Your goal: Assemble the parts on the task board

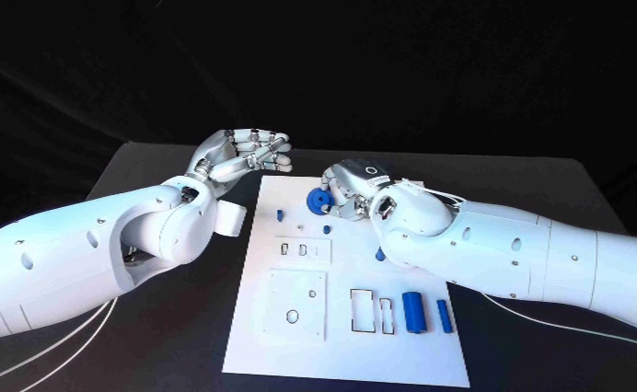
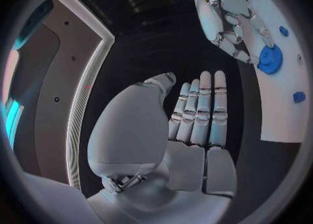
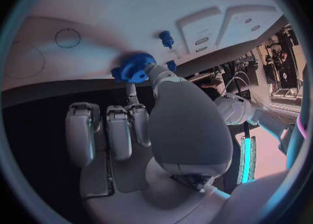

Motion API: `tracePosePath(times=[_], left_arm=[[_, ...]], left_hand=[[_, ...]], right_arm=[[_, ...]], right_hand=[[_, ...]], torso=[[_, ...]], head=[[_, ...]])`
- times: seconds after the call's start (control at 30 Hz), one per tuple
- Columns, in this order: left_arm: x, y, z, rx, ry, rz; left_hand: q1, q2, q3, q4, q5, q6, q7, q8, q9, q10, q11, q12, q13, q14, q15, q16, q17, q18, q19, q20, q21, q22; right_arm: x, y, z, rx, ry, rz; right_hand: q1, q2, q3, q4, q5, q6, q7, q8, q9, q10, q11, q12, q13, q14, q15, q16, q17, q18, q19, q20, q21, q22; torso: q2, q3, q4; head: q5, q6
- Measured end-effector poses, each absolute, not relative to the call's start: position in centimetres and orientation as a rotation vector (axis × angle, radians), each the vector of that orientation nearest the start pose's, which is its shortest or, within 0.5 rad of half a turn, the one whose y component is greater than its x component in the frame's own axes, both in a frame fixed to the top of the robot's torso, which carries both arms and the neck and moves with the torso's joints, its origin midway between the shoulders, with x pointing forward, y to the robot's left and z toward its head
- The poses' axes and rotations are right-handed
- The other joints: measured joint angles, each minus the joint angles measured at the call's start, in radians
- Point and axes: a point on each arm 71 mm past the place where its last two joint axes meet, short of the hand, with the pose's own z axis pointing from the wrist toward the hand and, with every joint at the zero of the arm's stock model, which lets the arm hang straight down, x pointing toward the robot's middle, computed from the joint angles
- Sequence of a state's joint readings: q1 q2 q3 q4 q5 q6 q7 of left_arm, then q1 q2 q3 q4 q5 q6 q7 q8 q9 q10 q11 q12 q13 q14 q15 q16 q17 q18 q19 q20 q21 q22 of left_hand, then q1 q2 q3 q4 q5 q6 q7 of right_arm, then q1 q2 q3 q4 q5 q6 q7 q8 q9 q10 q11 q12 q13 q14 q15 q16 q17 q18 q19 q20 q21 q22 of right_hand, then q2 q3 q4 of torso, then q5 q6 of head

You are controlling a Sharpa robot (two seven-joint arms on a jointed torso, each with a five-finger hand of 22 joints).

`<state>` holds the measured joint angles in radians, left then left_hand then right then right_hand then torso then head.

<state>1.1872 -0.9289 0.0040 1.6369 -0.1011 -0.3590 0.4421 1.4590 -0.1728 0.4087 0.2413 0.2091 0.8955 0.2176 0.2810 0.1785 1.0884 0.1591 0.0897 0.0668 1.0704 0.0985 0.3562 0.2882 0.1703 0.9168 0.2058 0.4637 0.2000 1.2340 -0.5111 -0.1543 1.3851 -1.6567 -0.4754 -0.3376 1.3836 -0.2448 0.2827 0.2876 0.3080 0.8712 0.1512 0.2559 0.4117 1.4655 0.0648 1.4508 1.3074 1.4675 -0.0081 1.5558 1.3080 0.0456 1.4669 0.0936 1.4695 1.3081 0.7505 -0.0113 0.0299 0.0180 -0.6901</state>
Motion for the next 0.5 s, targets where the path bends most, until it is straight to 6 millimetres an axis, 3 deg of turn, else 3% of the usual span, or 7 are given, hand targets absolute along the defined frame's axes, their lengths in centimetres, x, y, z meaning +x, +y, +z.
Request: tracePosePath(times=[0.03,0.1,0.2,0.5], left_arm=[[47.14,21.93,-15.35,-0.980,1.345,-1.563],[47.14,21.93,-15.35,-0.980,1.345,-1.563],[47.14,21.93,-15.36,-0.981,1.346,-1.563],[47.15,21.97,-15.36,-0.981,1.346,-1.562]], left_hand=[[0.000,0.000,0.000,0.000,0.000,0.000,0.000,0.000,0.000,0.000,0.000,0.000,0.000,0.000,0.000,0.000,0.000,0.000,0.000,0.000,0.000,0.000],[0.000,0.000,0.000,0.000,0.000,0.000,0.000,0.000,0.000,0.000,0.000,0.000,0.000,0.000,0.000,0.000,0.000,0.000,0.000,0.000,0.000,0.000],[0.000,0.000,0.004,-0.004,0.000,0.000,0.000,0.000,0.000,0.004,0.000,-0.006,0.000,0.000,0.000,0.000,0.003,0.000,0.000,0.000,0.004,0.000],[0.000,0.000,0.007,-0.007,0.000,0.000,0.000,0.000,0.002,0.006,-0.001,-0.009,0.000,0.000,0.000,0.000,0.007,0.000,0.000,0.000,0.008,0.003]], right_arm=[[49.05,-7.76,-19.94,-0.274,1.520,0.568],[49.05,-7.74,-19.95,-0.274,1.520,0.569],[49.05,-7.75,-19.96,-0.272,1.522,0.570],[49.10,-7.93,-20.08,-0.264,1.541,0.575]], right_hand=[[-0.001,-0.001,-0.008,0.002,0.000,-0.016,0.004,-0.012,-0.003,-0.002,0.003,-0.002,0.000,-0.003,0.003,0.000,0.000,0.000,0.001,0.005,0.000,0.000],[-0.015,0.010,-0.092,0.002,0.000,-0.053,0.020,-0.046,-0.010,-0.005,0.019,-0.003,0.000,-0.001,0.019,0.000,0.000,0.000,0.000,0.023,-0.004,0.000],[-0.022,0.018,-0.153,0.004,0.000,-0.058,0.025,-0.059,-0.010,-0.006,0.021,-0.003,0.000,-0.001,0.023,0.000,0.000,0.000,-0.001,0.025,-0.004,0.000],[-0.059,0.062,-0.181,0.006,0.000,-0.033,0.018,-0.059,-0.002,-0.006,0.021,-0.003,0.000,-0.001,0.022,0.000,0.000,0.000,-0.001,0.025,-0.004,0.000]], torso=[[0.000,0.0000,0.0000],[0.000,0.0000,0.0000],[0.000,0.0000,0.0002],[0.000,0.0003,0.0000]], head=[[0.000,0.000],[0.000,0.000],[0.000,0.000],[0.001,0.000]])
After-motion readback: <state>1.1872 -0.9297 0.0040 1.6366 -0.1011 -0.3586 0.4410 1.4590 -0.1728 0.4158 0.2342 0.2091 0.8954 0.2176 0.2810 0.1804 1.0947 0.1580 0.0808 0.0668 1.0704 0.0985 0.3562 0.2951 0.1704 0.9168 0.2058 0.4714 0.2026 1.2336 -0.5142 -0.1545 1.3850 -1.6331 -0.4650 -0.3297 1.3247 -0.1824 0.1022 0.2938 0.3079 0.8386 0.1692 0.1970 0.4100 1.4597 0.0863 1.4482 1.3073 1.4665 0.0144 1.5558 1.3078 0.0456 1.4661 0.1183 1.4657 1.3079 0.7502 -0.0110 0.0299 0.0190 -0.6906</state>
